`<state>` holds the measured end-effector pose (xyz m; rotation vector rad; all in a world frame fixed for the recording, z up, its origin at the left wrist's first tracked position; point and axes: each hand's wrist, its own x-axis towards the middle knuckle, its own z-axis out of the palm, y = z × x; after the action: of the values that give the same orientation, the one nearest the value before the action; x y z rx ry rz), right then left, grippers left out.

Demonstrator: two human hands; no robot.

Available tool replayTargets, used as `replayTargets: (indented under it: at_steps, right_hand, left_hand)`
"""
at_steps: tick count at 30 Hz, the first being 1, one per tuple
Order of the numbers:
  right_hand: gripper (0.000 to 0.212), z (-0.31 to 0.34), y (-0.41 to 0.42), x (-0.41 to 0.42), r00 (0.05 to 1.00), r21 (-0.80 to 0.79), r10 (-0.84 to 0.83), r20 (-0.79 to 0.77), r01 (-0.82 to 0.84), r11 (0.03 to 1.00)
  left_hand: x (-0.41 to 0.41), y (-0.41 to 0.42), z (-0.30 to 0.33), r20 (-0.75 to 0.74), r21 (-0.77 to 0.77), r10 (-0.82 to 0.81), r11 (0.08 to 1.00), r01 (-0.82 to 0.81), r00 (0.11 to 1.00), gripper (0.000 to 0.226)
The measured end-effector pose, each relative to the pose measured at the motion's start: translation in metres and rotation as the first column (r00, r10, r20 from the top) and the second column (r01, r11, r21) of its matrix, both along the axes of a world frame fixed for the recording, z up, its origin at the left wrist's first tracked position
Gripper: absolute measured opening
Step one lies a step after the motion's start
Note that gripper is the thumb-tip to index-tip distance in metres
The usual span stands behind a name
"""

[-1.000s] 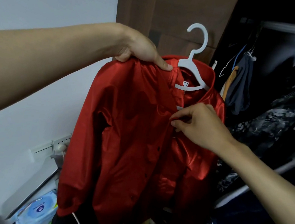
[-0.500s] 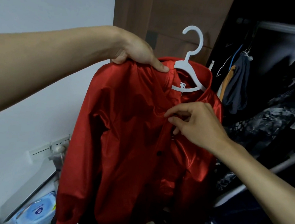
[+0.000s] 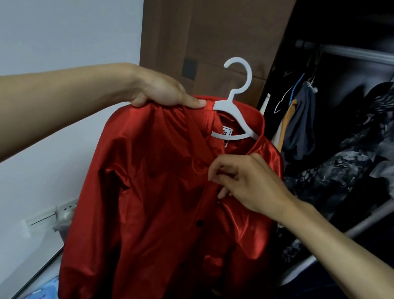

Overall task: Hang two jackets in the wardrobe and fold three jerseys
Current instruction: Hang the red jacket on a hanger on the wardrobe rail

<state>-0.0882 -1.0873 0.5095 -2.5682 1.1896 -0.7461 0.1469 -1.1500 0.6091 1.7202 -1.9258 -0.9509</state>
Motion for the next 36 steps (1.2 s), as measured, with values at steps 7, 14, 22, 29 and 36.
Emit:
replayTargets:
  at_steps: [7,14,22,29,36]
  right_hand:
    - [0.019,0.004,0.001,0.002,0.999,0.11,0.021,0.041,-0.025,0.994]
    - [0.032,0.047,-0.021,-0.013,0.815,-0.004,-0.288,0.502,0.335,0.942]
    - [0.043,0.092,-0.036,-0.021,0.727,0.168,-0.395,0.561,0.368,0.915]
    - [0.031,0.086,-0.031,-0.034,0.827,0.216,-0.414,0.381,0.356,0.909]
    - [0.028,0.084,-0.009,-0.016,0.806,0.301,-0.217,0.551,0.05,0.952]
  left_hand:
    - [-0.003,-0.004,-0.002,0.01,-0.091,-0.001,0.996,0.002,1.0,0.049]
    - [-0.005,-0.005,-0.007,0.072,-0.282,-0.113,0.951,0.129,0.991,0.053]
    - [-0.014,-0.009,-0.015,0.231,-0.379,-0.285,0.854,0.355,0.93,0.054]
    - [-0.014,-0.004,-0.019,0.302,-0.397,-0.293,0.826,0.399,0.907,0.053]
    - [-0.028,0.016,-0.003,0.741,-0.653,0.347,0.572,0.496,0.576,0.057]
